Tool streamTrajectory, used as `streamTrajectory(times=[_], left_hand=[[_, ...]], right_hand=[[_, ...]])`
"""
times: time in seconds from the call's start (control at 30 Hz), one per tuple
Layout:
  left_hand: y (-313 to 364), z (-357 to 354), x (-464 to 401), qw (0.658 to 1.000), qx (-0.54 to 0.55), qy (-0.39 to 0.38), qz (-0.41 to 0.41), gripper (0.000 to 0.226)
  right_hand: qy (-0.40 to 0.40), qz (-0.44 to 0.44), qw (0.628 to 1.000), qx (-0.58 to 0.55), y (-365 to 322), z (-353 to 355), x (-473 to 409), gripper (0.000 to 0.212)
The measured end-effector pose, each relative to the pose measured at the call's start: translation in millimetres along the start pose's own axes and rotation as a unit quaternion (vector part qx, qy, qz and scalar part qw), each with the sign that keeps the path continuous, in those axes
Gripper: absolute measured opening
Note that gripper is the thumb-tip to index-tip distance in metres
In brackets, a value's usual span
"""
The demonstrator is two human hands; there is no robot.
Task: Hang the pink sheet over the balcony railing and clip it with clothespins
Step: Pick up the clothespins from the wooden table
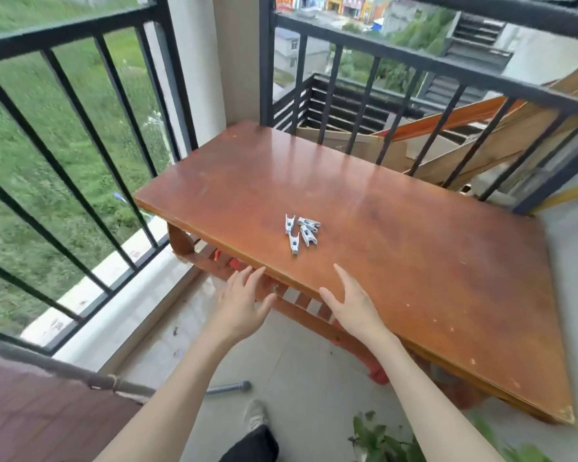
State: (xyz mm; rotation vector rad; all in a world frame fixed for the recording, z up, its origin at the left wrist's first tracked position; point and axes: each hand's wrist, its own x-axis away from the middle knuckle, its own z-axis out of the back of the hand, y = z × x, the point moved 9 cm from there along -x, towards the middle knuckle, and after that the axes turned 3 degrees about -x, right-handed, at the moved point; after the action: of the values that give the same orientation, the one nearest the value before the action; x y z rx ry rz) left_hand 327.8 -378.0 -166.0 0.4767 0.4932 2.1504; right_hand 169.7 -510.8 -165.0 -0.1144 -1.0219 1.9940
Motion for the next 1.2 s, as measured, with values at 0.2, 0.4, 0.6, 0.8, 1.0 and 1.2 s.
streamTrajectory(times=[0.2, 0.4, 0.6, 0.8, 1.0, 1.2], left_hand=[[6, -31, -93, 0.998, -0.053, -0.039, 0.004, 0.058], [4, -86, -150, 0.994, -0.036, -0.083, 0.059, 0.065], [3, -120, -194, 0.986, -0.012, -0.046, 0.157, 0.061], [-2, -125, -225, 0.958, 0.025, 0.046, 0.283, 0.049], [-22, -126, -228, 0.936, 0.100, 0.058, 0.332, 0.028], [-43, -97, -190, 0.915, 0.192, 0.069, 0.349, 0.030]], right_hand=[[-0.020, -0.037, 0.999, 0.006, 18, 2, -87, 0.061], [-0.070, -0.055, 0.996, 0.017, 46, -16, -171, 0.054], [-0.061, -0.041, 0.997, 0.037, 55, -29, -246, 0.045], [-0.071, -0.031, 0.993, 0.090, 56, -49, -286, 0.039], [-0.085, -0.023, 0.990, 0.107, 53, -54, -296, 0.025], [-0.147, -0.039, 0.987, -0.047, 26, -56, -278, 0.014]])
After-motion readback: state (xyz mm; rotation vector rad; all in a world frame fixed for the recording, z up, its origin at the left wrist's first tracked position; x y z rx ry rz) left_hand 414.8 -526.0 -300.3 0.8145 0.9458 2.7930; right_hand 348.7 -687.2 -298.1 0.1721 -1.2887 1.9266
